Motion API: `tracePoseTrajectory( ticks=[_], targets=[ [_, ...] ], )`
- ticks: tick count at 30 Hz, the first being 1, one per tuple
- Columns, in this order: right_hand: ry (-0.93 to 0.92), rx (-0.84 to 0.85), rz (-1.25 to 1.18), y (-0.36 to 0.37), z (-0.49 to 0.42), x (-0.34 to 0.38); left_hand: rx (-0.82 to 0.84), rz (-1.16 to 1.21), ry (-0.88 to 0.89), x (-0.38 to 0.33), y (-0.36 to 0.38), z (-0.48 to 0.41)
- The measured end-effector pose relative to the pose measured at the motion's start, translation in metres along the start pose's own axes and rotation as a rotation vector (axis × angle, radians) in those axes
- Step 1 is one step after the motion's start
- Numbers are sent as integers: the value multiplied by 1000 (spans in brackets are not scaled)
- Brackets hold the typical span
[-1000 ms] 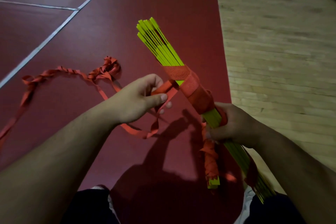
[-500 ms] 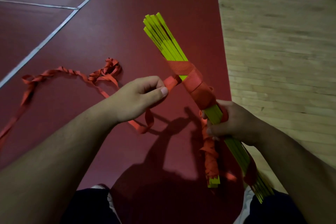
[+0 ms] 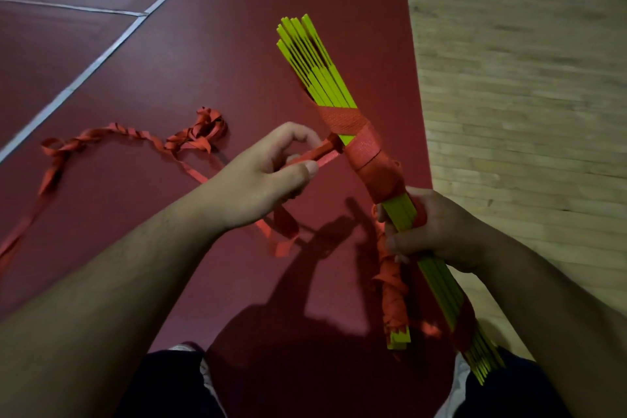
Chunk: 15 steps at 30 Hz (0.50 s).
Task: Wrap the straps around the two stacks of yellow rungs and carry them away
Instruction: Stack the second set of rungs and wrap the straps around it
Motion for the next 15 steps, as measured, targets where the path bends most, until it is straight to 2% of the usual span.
tracePoseTrajectory(
  ticks=[4, 9, 12, 15],
  targets=[
    [-1, 8, -34, -1, 1, 1, -42, 103, 6, -4, -3, 0],
    [1, 49, -42, 4, 1, 2, -118, 30, 1, 0, -13, -3],
    [5, 83, -70, 7, 1, 2, -44, 31, -55, 9, -8, -3],
    [16, 127, -67, 13, 2, 0, 83, -71, -122, 16, 1, 1]
  ],
)
Point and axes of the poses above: each hand's wrist, its own z-axis away from the middle knuckle, its own y-axis out of the palm, x = y × z, the point moved 9 cm from there along -z, towards the middle knuckle, and after that the axes turned 8 degrees about y, right-handed, at the moved point
